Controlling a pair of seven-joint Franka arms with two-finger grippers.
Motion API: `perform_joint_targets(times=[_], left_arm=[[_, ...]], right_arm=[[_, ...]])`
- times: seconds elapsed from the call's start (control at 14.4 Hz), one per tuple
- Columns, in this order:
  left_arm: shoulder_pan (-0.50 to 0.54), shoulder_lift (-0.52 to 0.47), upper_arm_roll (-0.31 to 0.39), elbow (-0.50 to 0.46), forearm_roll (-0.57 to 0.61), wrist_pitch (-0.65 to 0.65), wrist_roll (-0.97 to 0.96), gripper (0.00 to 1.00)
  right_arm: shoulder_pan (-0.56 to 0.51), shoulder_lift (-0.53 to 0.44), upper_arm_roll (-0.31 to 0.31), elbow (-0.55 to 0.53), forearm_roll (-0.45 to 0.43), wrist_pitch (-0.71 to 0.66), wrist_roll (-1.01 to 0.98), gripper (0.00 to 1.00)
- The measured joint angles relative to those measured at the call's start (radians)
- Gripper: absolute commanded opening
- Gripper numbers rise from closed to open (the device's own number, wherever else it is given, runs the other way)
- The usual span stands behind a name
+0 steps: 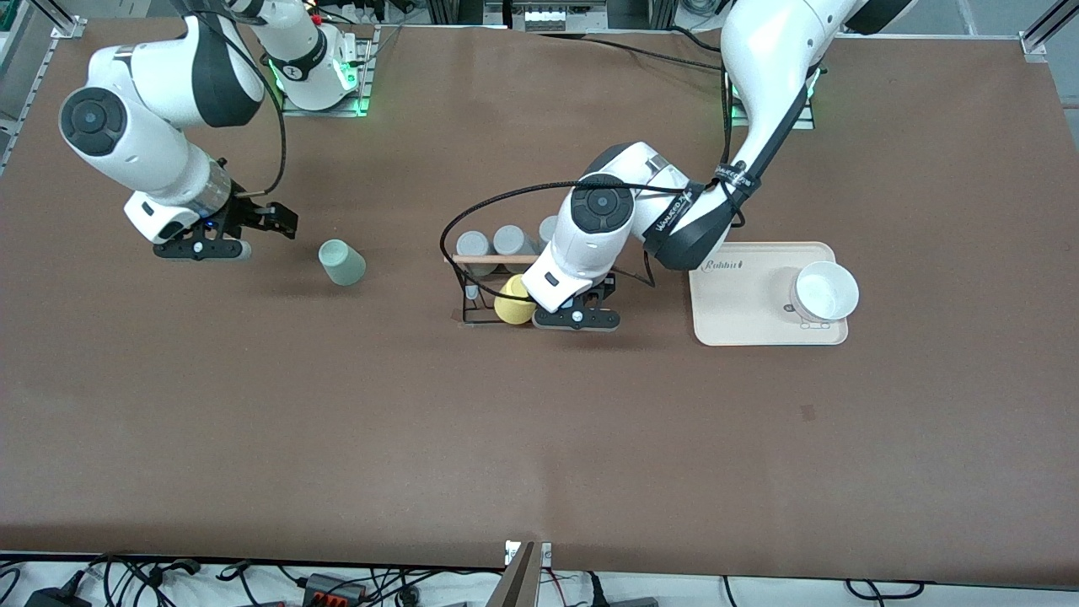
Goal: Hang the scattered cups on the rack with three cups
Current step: 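Lower the blue cup into the rack while the right gripper grasps the mint cup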
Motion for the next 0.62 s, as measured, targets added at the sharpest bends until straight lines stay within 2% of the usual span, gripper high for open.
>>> perform_joint_targets(times=[0.21, 0.28, 0.49, 0.56, 0.62], left_arm=[[0.000, 0.015, 0.000, -0.002, 0.000, 0.022, 0.000, 0.44], [-0.001, 0.019, 0.000, -0.003, 0.000, 0.023, 0.000, 0.49], [-0.001, 0.023, 0.000, -0.006, 0.000, 0.024, 0.001, 0.91], [-0.001, 0.023, 0.000, -0.006, 0.000, 0.024, 0.001, 1.00], [-0.001, 0.023, 0.000, -0.006, 0.000, 0.024, 0.000, 1.00]], right_arm=[[0.033, 0.061, 0.000, -0.002, 0.000, 0.083, 0.056, 1.00], [0.043, 0.084, 0.000, -0.002, 0.000, 0.108, 0.076, 1.00], [0.078, 0.131, 0.001, -0.005, 0.000, 0.154, 0.106, 1.00], [0.084, 0.140, 0.001, -0.011, 0.000, 0.167, 0.111, 1.00], [0.085, 0.146, 0.000, -0.024, 0.000, 0.188, 0.112, 1.00]])
